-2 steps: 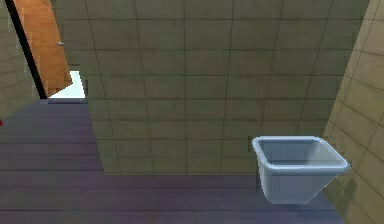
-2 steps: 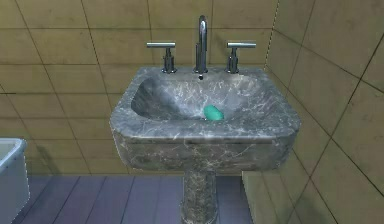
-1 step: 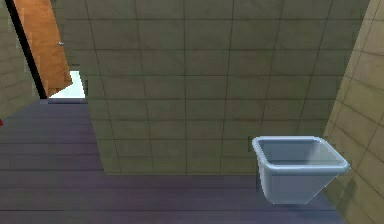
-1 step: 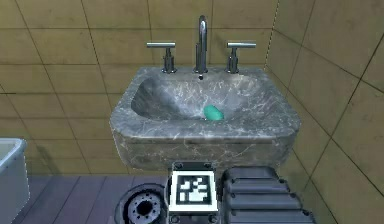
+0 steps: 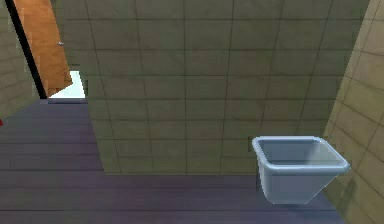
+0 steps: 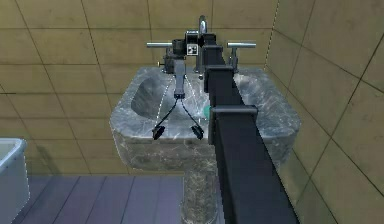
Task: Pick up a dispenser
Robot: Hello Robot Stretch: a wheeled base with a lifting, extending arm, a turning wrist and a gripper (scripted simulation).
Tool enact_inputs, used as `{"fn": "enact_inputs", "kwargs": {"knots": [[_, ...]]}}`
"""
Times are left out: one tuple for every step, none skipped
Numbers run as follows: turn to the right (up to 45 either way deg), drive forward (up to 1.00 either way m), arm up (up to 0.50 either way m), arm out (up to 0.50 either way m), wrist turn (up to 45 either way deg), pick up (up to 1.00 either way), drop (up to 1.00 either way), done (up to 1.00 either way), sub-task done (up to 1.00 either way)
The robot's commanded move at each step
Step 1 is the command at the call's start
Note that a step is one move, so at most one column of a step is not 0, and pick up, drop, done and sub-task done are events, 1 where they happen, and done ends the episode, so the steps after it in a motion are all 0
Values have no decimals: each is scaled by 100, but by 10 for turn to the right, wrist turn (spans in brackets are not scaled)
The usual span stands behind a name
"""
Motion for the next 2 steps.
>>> {"fn": "enact_inputs", "kwargs": {"knots": [[0, 0, 0, 0, 450, 0, 0, 0, 0], [0, 0, 0, 0, 450, 0, 0, 0, 0]]}}
